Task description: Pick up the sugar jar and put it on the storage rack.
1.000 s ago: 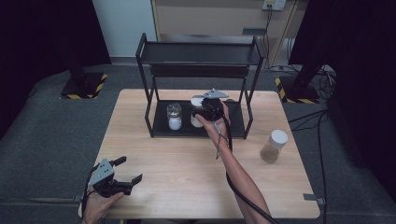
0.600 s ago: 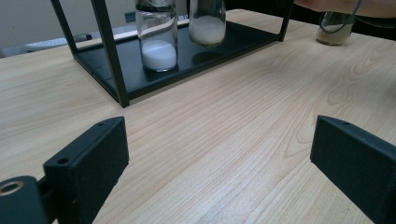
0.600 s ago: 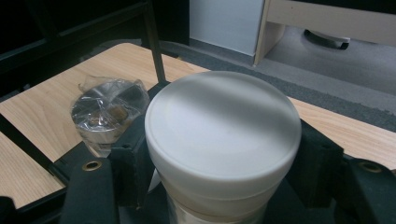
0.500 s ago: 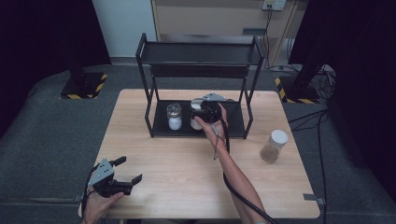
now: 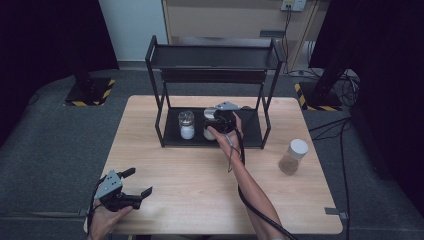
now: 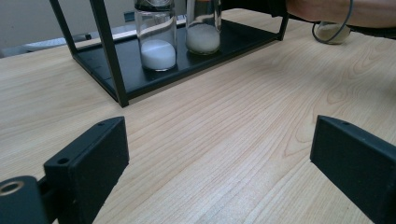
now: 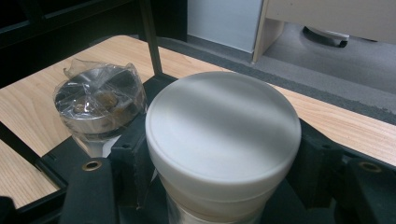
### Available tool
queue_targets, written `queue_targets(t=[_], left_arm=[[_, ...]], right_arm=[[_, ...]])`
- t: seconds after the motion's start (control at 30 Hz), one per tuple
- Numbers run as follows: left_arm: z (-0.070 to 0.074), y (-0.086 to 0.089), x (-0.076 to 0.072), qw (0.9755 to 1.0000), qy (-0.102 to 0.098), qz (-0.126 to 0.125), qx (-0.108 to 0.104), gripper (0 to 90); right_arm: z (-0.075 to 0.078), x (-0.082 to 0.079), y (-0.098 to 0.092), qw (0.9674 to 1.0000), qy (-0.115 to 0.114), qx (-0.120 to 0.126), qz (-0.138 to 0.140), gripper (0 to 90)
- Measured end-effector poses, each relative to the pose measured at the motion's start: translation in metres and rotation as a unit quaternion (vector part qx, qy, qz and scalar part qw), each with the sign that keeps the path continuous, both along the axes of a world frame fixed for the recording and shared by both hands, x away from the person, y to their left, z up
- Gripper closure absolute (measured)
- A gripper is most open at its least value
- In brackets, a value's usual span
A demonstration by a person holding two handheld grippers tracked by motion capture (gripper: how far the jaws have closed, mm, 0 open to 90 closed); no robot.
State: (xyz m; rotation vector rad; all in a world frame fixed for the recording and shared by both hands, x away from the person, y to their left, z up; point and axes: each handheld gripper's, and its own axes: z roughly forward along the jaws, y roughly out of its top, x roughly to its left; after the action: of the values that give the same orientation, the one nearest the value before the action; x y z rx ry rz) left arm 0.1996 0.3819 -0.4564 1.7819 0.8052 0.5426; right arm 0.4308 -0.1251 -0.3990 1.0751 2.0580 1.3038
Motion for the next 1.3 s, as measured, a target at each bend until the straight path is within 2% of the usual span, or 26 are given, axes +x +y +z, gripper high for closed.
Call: queue_targets(t=[0.27, 0.43, 0.57, 0.67, 0.9, 1.03, 1.3], left_arm=[[0.0, -0.001, 0.0, 1.0, -0.001, -0.001, 0.001, 3.5], [0.0, -0.001, 0.0, 1.0, -0.001, -0.002, 0.003, 3.4], [0.0, -0.001, 0.0, 1.0, -0.001, -0.001, 0.003, 3.4], [0.0, -0.002, 0.0, 1.0, -0.001, -0.002, 0.004, 3.4], [0.001, -0.003, 0.001, 1.0, 0.0, -0.004, 0.006, 3.4], [0.001, -0.003, 0.001, 1.0, -0.001, -0.003, 0.006, 3.4], [0.001, -0.003, 0.001, 1.0, 0.001, -0.003, 0.008, 3.4]], right_arm=[[-0.004, -0.002, -0.004, 0.9999, -0.007, 0.008, 0.0, 31.6], [-0.001, -0.002, -0.011, 0.9991, -0.014, 0.038, 0.011, 17.4], [0.011, -0.008, -0.013, 0.9986, -0.035, 0.035, 0.018, 10.9], [0.023, -0.015, -0.018, 0.9979, -0.049, 0.034, 0.024, 10.2], [0.056, -0.032, -0.034, 0.9967, -0.069, 0.013, 0.042, 9.9], [0.068, -0.041, -0.048, 0.9962, -0.07, 0.022, 0.048, 10.0], [0.084, -0.07, -0.072, 0.994, -0.087, 0.0, 0.066, 10.0]])
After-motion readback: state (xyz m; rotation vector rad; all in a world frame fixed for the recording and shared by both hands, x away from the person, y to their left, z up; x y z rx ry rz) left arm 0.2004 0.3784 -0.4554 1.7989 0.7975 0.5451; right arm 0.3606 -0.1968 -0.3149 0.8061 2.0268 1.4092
